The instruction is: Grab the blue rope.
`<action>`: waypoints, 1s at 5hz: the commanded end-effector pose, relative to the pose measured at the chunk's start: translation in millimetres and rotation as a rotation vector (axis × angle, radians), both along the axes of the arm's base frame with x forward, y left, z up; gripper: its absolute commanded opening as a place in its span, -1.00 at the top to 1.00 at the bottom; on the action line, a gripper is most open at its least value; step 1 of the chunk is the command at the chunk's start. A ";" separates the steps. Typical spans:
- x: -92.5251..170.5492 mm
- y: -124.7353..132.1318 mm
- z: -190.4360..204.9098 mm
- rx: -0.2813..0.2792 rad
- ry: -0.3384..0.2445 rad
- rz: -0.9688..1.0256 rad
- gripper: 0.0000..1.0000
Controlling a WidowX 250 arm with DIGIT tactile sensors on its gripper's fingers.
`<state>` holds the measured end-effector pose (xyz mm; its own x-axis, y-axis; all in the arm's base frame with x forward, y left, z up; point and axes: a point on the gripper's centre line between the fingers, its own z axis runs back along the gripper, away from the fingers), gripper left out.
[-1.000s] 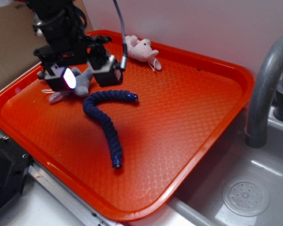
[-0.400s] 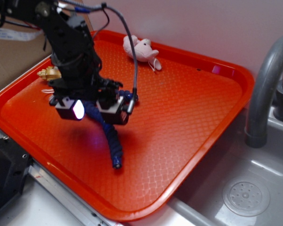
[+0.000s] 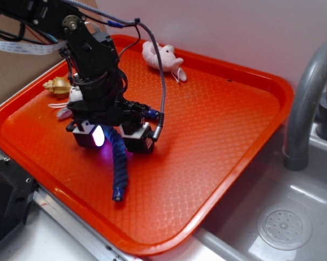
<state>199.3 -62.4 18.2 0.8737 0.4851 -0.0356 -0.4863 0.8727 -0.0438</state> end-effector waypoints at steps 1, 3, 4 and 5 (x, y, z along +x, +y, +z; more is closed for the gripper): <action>-8.4 3.7 2.6 0.036 -0.066 -0.054 1.00; -5.7 7.4 35.7 0.148 -0.085 -0.100 1.00; 2.1 13.1 72.3 0.159 -0.105 -0.127 1.00; 9.6 16.1 116.2 0.120 -0.139 -0.173 1.00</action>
<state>203.3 -46.7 123.4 0.9420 0.3212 0.0975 -0.3259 0.9447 0.0364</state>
